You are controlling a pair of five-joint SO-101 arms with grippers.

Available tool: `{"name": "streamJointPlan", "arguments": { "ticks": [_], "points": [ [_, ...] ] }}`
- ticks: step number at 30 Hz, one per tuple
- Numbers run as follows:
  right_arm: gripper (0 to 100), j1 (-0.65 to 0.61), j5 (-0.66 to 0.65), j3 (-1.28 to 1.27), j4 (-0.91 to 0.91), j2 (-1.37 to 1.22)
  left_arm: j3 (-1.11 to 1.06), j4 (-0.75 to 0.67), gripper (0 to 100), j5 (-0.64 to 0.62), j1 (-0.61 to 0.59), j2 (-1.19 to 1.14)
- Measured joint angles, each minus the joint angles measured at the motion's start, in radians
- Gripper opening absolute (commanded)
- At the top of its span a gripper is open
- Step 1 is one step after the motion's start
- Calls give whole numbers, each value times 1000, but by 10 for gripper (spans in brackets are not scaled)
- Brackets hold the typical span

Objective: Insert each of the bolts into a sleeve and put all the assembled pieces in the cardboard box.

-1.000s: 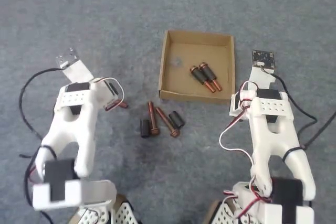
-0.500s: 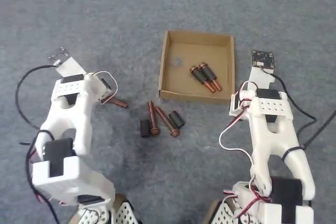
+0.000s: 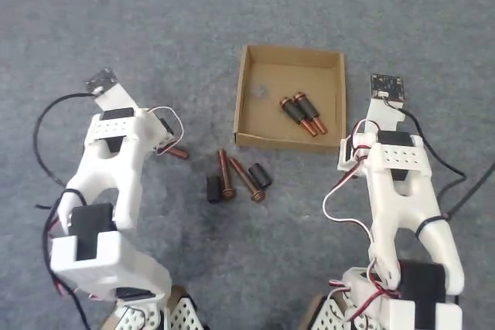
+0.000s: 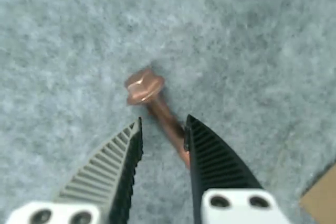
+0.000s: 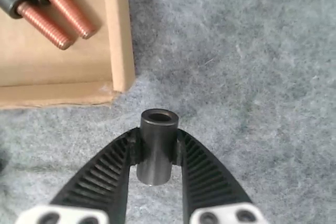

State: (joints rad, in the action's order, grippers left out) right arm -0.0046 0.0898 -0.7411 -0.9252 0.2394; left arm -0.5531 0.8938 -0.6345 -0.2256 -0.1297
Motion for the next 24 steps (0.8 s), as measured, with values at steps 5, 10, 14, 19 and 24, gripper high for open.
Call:
{"name": "streamJointPlan", "arguments": {
  "ticks": [5, 10, 14, 19, 24],
  "points": [
    [6, 0, 0, 0, 0, 0, 0, 0, 129, 0, 0, 0],
    [6, 0, 0, 0, 0, 0, 0, 0, 126, 0, -6, -3],
    [6, 0, 0, 0, 0, 0, 15, -2, 126, -31, -6, -43],
    [6, 0, 0, 0, 0, 0, 81, 25, 88, -37, -6, -103],
    [6, 0, 0, 0, 0, 0, 98, 26, 12, 14, -2, -110]
  ]
}}
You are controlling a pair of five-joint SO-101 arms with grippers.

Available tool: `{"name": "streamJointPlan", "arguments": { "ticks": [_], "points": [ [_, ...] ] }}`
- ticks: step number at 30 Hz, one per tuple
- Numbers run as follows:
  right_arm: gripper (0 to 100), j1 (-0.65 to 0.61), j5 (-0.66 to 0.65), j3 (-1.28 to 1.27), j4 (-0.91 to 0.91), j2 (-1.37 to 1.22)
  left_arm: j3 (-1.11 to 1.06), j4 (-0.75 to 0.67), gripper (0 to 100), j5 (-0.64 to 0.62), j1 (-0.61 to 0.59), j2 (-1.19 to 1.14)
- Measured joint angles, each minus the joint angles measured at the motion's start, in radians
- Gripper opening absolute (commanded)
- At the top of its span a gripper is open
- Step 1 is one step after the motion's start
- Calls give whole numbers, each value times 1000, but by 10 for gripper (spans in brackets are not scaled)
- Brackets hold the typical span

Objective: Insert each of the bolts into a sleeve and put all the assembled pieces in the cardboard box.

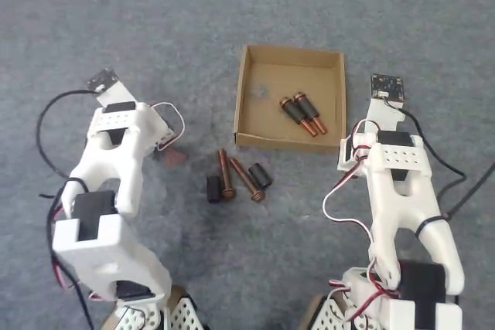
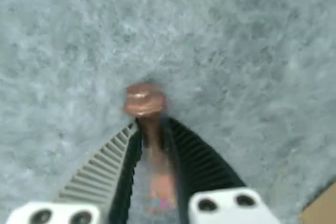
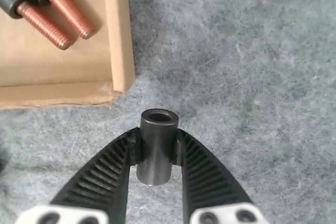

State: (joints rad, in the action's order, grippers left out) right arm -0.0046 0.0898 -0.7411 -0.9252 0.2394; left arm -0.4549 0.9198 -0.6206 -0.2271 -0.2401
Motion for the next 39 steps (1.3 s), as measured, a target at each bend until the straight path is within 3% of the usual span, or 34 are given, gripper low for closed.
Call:
{"name": "streamJointPlan", "arguments": {
  "ticks": [7, 15, 19, 25, 39],
  "points": [
    [6, 0, 0, 0, 0, 0, -20, -3, 11, 164, 44, 20],
    [6, 0, 0, 0, 0, 0, -196, 0, 12, 345, 140, 258],
    [6, 0, 0, 0, 0, 0, -250, -35, 16, 356, 150, 311],
    [6, 0, 0, 0, 0, 0, -253, -51, 114, 359, 149, 292],
    [6, 0, 0, 0, 0, 0, -189, -51, 97, 322, 147, 153]
  ]
}}
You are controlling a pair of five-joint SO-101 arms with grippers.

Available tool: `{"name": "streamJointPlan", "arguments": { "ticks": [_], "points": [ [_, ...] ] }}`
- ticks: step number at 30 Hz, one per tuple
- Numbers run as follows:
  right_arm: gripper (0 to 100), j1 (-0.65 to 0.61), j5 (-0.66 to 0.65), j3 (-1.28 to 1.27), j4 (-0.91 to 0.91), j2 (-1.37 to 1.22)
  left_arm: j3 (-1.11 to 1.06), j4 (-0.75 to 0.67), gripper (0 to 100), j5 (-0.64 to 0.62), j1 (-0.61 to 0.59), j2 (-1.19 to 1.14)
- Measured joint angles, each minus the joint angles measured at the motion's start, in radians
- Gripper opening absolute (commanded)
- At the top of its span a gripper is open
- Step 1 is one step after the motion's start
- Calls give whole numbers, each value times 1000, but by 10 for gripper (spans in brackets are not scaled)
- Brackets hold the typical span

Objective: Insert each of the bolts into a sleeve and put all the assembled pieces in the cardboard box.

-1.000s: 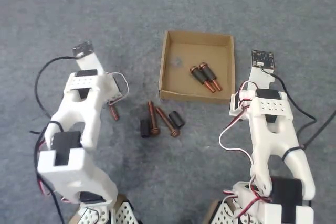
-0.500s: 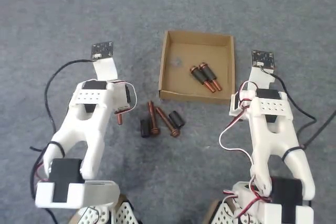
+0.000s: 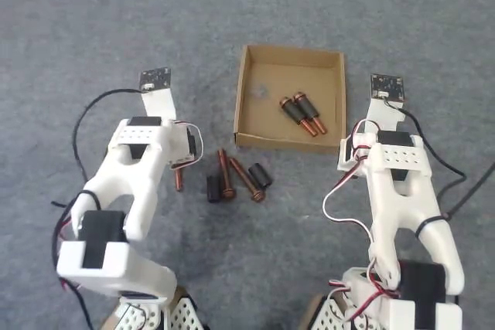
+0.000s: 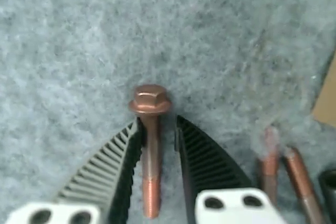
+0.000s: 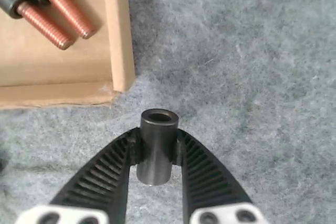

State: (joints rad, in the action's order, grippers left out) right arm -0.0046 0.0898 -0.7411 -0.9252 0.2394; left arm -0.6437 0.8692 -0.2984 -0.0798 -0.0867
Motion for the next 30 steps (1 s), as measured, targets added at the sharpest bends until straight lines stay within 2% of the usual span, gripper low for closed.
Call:
{"name": "streamJointPlan", "arguments": {
  "ticks": [7, 12, 17, 21, 30],
  "points": [
    [6, 0, 0, 0, 0, 0, 11, 0, 97, -60, -26, -8],
    [6, 0, 0, 0, 0, 0, 11, 5, 93, -55, -23, -8],
    [6, 0, 0, 0, 0, 0, 11, 5, 12, -57, -15, -8],
    [6, 0, 0, 0, 0, 0, 44, 9, 34, -58, -14, -43],
    [6, 0, 0, 0, 0, 0, 209, 144, 65, -58, -18, -173]
  ]
}}
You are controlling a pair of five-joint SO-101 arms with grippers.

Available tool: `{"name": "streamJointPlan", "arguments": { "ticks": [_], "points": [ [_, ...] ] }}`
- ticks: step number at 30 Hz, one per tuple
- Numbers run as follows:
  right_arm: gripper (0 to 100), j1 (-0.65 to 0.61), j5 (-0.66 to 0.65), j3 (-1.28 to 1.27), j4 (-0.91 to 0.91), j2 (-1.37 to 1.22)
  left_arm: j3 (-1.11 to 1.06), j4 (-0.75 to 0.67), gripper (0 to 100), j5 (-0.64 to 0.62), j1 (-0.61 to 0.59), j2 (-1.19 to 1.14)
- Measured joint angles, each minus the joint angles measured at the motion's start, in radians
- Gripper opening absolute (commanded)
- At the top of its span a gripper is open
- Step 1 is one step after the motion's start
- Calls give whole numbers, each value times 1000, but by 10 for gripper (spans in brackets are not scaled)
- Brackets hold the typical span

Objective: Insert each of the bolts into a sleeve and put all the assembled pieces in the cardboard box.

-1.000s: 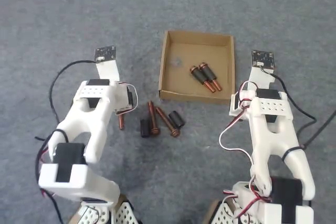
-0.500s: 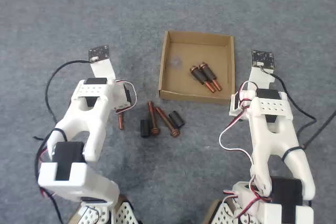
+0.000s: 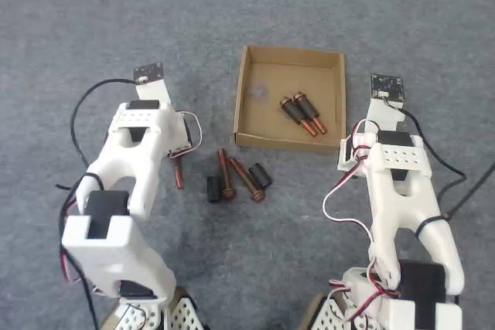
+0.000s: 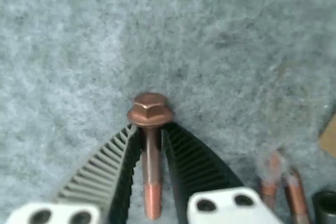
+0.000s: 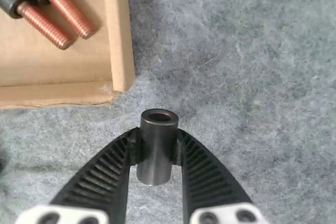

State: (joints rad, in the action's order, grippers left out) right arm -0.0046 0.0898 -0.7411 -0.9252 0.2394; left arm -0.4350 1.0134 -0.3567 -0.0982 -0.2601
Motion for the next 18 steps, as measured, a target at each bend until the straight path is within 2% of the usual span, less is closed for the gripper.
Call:
{"name": "streamJointPlan", "arguments": {
  "ticks": [7, 10, 13, 18],
  "points": [
    [6, 0, 0, 0, 0, 0, 5, 5, 62, 0, 0, -2],
    [6, 0, 0, 0, 0, 0, 5, 5, 13, 2, 0, -2],
    [6, 0, -3, 0, 0, 0, 5, 5, 10, 5, 3, -2],
    [6, 0, -48, 0, 0, 0, 2, 5, 10, 81, 3, 0]
  ]
}}
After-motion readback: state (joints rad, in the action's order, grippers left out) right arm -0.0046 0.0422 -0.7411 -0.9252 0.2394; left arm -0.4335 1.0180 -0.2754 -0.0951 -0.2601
